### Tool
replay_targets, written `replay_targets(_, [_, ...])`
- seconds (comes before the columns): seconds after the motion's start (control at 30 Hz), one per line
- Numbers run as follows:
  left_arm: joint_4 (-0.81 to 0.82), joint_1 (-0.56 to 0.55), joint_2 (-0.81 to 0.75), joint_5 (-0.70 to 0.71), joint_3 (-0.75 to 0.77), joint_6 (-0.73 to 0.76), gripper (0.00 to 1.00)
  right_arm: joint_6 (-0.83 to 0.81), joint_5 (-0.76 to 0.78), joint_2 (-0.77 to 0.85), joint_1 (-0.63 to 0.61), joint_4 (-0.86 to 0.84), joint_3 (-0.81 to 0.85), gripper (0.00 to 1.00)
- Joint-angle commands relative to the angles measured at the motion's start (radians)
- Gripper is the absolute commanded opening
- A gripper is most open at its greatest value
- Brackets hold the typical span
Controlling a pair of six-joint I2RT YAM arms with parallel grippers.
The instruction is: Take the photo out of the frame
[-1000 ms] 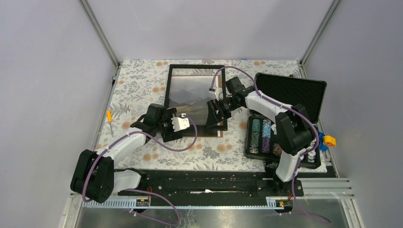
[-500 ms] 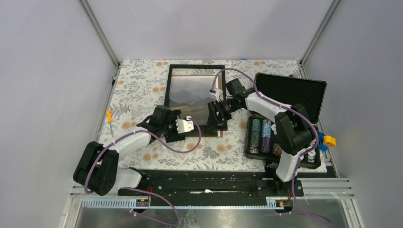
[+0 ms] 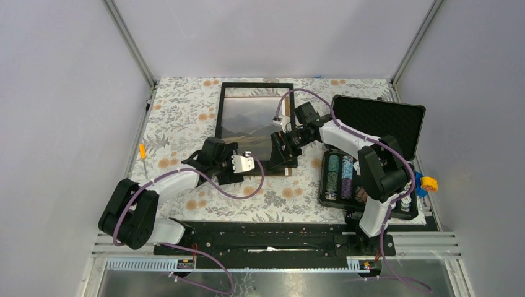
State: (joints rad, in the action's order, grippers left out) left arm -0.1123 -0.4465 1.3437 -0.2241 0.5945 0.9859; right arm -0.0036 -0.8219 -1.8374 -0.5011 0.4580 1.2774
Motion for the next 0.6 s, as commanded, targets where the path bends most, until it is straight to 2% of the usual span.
replay_targets(0.0, [0.076,-0.007,0.022,0.024,0.016,-0.021,0.99,-0.001,-0.001,0.049,0.002,-0.01,0.002,0.98])
replay_targets(0.3, [0.142,-0.014,0.036,0.042,0.038,-0.046,0.98,-0.001,-0.003,0.054,0.002,-0.009,-0.001,0.98])
replay_targets(0.57, [0.124,-0.014,0.061,0.024,0.085,-0.061,0.97,-0.006,-0.006,0.056,0.002,-0.009,-0.003,0.98])
